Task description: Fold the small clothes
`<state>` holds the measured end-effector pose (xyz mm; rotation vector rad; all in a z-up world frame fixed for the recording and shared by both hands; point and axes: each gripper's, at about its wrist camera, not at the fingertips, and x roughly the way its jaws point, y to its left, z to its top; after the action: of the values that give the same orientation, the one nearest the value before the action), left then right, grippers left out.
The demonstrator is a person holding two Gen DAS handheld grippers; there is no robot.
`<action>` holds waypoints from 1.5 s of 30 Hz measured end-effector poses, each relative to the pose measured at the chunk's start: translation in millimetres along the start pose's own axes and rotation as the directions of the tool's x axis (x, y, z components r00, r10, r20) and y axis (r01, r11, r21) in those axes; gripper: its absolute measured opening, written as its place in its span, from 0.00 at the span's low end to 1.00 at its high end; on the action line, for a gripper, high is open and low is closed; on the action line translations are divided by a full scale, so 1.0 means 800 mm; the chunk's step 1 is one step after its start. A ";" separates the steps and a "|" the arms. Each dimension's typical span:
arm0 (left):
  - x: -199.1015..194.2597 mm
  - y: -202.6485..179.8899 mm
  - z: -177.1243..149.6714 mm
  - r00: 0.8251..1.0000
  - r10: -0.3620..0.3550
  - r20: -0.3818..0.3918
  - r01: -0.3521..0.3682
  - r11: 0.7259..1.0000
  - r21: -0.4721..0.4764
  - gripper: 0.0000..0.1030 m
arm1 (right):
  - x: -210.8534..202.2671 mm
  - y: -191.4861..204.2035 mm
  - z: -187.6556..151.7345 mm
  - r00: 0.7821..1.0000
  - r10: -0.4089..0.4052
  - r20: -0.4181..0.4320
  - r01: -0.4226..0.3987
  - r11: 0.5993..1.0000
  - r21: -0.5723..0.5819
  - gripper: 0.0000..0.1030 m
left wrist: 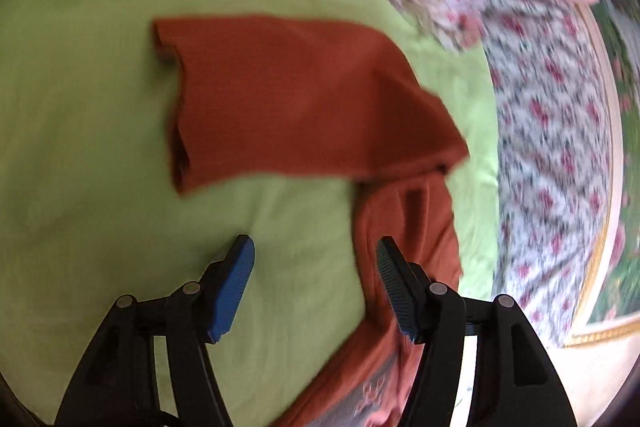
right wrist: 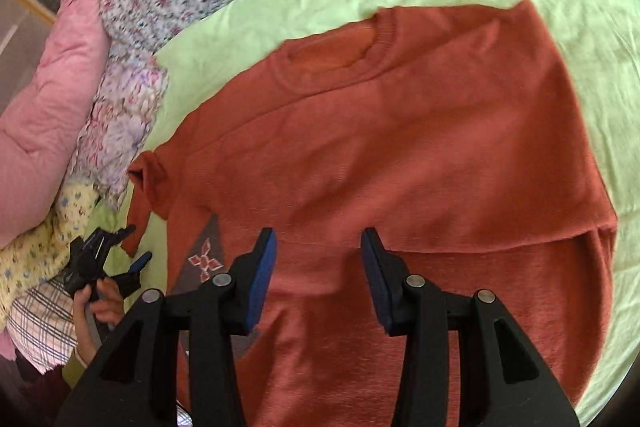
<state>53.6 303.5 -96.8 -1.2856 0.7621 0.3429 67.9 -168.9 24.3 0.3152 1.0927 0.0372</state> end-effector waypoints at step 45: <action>0.223 -0.361 -0.440 0.899 0.165 -0.407 0.346 0.304 0.888 0.12 | -0.115 -0.181 -0.036 0.973 -0.125 0.193 0.054 0.940 0.338 0.44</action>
<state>250.3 -139.9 -36.8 -0.1768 1.0204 -0.5298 -18.0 -317.3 53.0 0.5582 0.8966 -0.2604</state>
